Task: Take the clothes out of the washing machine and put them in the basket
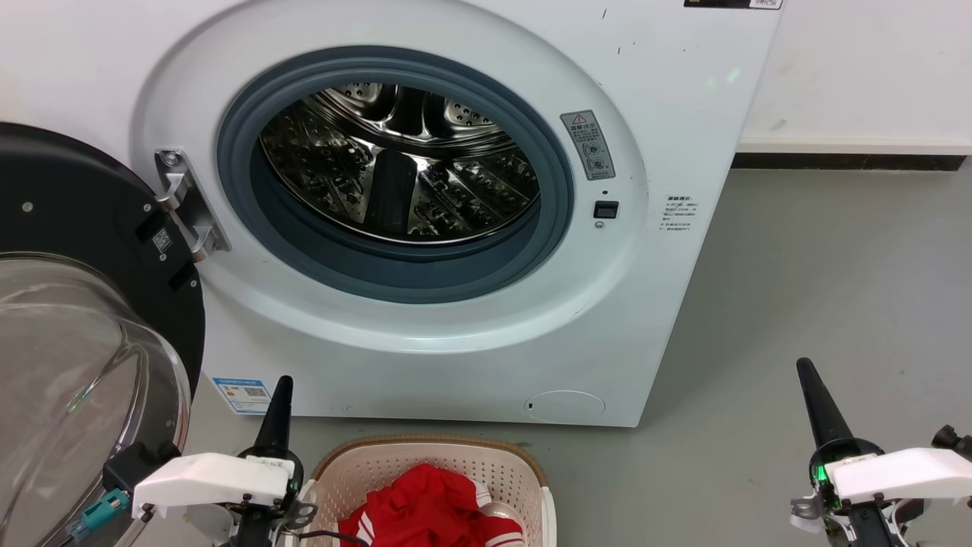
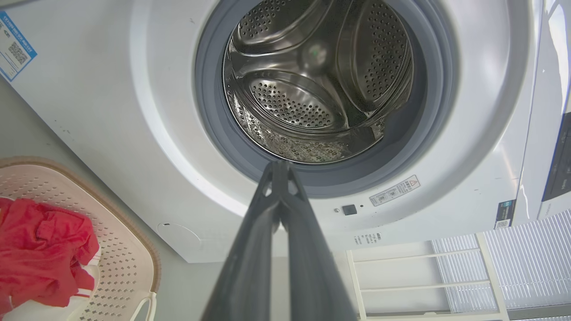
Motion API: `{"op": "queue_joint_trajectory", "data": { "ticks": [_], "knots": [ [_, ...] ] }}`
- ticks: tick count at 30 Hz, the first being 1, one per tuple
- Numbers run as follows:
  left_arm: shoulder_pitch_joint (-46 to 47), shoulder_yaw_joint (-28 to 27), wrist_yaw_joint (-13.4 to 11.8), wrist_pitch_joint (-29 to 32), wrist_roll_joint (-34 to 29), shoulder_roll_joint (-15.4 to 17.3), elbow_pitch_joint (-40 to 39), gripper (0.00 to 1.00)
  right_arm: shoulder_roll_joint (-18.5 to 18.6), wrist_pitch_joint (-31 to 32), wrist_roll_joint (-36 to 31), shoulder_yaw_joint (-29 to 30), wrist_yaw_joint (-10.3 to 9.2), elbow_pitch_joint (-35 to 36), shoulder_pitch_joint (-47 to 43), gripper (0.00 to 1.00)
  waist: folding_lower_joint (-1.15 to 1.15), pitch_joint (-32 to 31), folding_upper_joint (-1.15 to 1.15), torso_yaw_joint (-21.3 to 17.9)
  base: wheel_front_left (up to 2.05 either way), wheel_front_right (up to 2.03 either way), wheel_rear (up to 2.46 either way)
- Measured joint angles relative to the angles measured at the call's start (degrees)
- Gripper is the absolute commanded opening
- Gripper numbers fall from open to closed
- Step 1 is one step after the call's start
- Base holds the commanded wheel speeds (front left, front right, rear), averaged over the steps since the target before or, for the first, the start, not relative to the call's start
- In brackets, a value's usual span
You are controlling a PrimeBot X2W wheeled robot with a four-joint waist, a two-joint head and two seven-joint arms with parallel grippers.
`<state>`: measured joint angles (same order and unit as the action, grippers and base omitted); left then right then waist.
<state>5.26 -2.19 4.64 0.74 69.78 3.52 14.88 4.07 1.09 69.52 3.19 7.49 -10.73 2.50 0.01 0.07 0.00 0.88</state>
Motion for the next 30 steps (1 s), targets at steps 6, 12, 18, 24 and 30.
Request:
{"op": "queue_joint_trajectory", "data": {
  "ticks": [6, 12, 18, 24, 30],
  "knots": [
    [0.0, -0.6, 0.5, 0.8, 3.2, -0.1, -0.1, 0.0, 0.0, 0.5, 3.4, 0.2, 0.0, -0.4, 0.5, 0.0, 0.0, 0.0, 0.0, -0.1, 0.0, 0.0, 0.0],
    [0.1, -1.2, 0.9, 1.6, 6.2, -0.2, -0.2, 0.0, 0.0, 1.1, 6.7, 0.4, 0.0, -0.8, 0.9, 0.0, -0.01, 0.0, 0.0, -0.2, 0.0, 0.0, 0.0],
    [0.4, -1.8, 1.2, 2.4, 9.0, -0.2, -0.3, 0.0, 0.0, 1.7, 9.7, 0.6, 0.0, -1.3, 1.2, 0.0, 0.0, 0.0, 0.0, -0.3, 0.0, 0.0, 0.0],
    [0.4, -2.3, 1.5, 3.1, 11.8, -0.3, -0.4, 0.0, 0.0, 2.1, 12.6, 0.9, 0.0, -1.6, 1.7, 0.0, 0.0, 0.0, 0.0, -0.4, 0.0, 0.0, 0.0],
    [0.6, -2.8, 1.9, 3.7, 14.4, -0.4, -0.5, 0.0, 0.0, 2.6, 15.3, 1.1, 0.0, -2.1, 2.1, 0.0, 0.0, 0.1, 0.0, -0.5, 0.0, 0.0, 0.0]
  ]
}}
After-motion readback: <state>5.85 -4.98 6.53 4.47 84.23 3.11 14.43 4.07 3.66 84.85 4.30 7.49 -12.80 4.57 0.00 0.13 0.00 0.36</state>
